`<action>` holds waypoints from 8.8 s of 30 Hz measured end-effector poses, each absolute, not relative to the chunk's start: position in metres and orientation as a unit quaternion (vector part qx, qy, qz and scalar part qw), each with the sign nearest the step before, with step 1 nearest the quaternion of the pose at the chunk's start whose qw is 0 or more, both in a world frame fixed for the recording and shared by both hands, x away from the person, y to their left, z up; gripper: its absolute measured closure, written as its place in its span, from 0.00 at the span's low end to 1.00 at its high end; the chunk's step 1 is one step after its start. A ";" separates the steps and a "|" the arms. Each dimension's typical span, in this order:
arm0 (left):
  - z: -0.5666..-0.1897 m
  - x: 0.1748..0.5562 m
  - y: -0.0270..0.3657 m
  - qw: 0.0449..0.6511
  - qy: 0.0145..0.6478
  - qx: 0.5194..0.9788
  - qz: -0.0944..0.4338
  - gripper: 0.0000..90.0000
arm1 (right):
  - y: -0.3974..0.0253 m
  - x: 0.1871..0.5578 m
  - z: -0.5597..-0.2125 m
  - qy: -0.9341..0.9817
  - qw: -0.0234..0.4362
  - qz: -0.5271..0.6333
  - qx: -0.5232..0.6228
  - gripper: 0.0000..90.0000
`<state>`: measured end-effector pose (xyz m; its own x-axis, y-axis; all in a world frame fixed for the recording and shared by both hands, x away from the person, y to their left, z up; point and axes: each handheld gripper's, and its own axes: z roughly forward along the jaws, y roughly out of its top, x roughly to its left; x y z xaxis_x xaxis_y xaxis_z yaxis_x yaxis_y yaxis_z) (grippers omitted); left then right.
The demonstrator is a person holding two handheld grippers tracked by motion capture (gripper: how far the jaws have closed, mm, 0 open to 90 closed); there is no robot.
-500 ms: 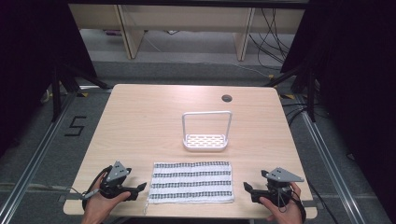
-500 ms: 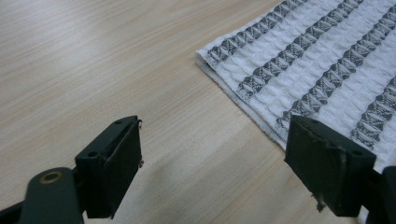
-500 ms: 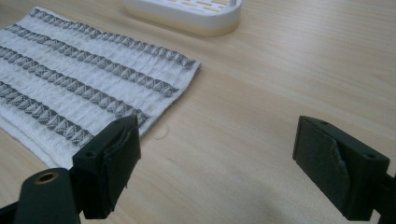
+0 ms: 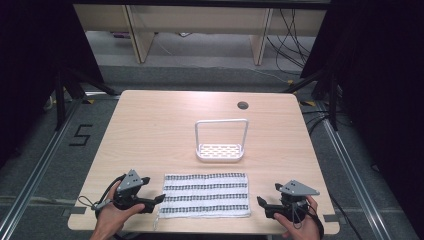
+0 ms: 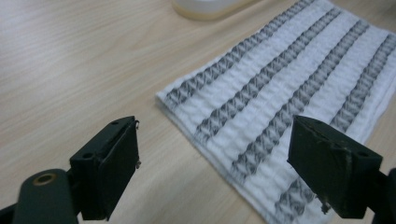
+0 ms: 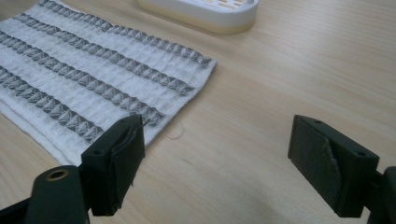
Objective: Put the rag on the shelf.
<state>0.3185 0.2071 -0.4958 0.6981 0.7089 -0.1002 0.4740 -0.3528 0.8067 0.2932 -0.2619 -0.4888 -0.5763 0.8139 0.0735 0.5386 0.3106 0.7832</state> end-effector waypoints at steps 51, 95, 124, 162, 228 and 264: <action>-0.482 0.418 -0.027 0.375 0.162 0.912 0.043 0.35 | -0.216 0.263 -0.498 0.849 0.150 0.351 0.365 0.56; -0.497 0.428 -0.064 0.329 0.119 0.937 0.009 0.91 | -0.213 0.277 -0.508 0.858 0.123 0.341 0.363 0.92; -0.366 0.415 0.038 0.451 0.221 0.862 0.065 0.94 | -0.222 0.308 -0.402 0.797 0.210 0.465 0.322 0.97; -0.258 0.451 0.076 0.548 0.282 0.779 0.118 0.94 | -0.208 0.405 -0.269 0.760 0.279 0.505 0.300 0.97; -0.335 0.556 0.077 0.449 0.449 0.770 0.065 0.39 | -0.195 0.534 -0.330 0.752 0.214 0.450 0.432 0.61; -0.330 0.437 0.129 0.480 0.382 0.784 0.099 0.24 | -0.209 0.451 -0.319 0.774 0.191 0.463 0.388 0.34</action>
<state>0.4370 0.1288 -0.3298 0.6890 0.6935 -0.2107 0.5032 -0.2485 0.8277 0.4506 -0.2088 -0.3186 -0.6267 0.7766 0.0641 0.4229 0.2699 0.8650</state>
